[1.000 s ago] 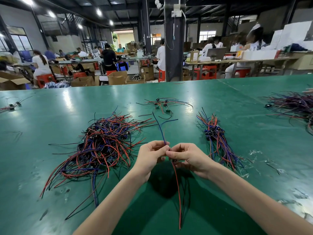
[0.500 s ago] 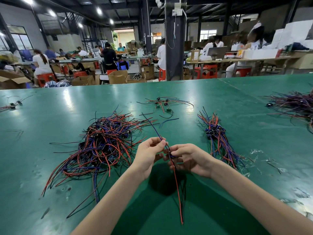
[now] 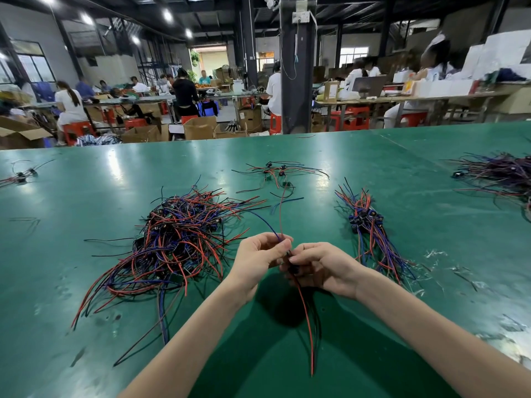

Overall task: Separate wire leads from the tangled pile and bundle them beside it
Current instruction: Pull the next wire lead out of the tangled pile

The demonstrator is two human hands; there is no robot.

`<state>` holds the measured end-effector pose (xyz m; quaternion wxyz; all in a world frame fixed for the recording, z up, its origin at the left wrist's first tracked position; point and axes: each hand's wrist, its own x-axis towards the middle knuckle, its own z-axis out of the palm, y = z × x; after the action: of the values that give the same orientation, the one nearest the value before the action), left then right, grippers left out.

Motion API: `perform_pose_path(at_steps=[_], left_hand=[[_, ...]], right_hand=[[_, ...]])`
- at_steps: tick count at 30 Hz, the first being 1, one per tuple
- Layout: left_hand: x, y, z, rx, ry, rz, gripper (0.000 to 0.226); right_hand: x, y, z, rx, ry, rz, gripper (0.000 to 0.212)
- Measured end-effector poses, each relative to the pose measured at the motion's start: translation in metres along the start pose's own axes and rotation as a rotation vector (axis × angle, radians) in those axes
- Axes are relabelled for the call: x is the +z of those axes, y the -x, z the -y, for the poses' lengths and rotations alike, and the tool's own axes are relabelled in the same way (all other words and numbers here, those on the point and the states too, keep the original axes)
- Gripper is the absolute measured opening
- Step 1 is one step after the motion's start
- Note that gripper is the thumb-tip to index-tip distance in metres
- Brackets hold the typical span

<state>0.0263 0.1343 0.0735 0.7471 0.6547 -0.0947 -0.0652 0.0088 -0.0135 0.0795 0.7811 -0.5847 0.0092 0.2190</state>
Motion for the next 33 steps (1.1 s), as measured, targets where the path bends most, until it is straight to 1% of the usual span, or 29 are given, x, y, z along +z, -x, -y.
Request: perform_pose_path(at_steps=[3, 6, 8, 12, 20, 28, 33], left_hand=[[0.0018, 0.0007, -0.0003, 0.023, -0.004, -0.018, 0.003], [0.0016, 0.0011, -0.001, 0.03, 0.017, -0.034, 0.003], [0.0014, 0.0009, -0.0008, 0.03, 0.021, -0.031, 0.003], [0.0007, 0.0, 0.0021, 0.046, -0.023, -0.048, 0.007], [-0.0018, -0.0032, 0.007, 0.103, -0.141, -0.084, 0.012], [-0.0039, -0.0049, 0.0089, 0.093, -0.168, -0.094, 0.018], [-0.0034, -0.0039, 0.0078, 0.049, -0.115, -0.075, 0.019]], right_hand=[[0.0002, 0.0006, -0.0002, -0.007, -0.008, 0.006, 0.025], [0.0014, 0.0011, -0.0007, -0.002, -0.032, 0.013, 0.015], [0.0014, 0.0004, -0.0006, 0.014, -0.052, 0.001, 0.014], [0.0015, 0.0007, 0.0007, 0.044, -0.05, -0.03, 0.015], [0.003, 0.0009, -0.0011, 0.016, 0.012, -0.052, 0.014], [0.0046, 0.0034, -0.0011, -0.01, 0.069, -0.044, 0.015], [0.0048, 0.0051, -0.0007, -0.012, 0.069, -0.032, 0.014]])
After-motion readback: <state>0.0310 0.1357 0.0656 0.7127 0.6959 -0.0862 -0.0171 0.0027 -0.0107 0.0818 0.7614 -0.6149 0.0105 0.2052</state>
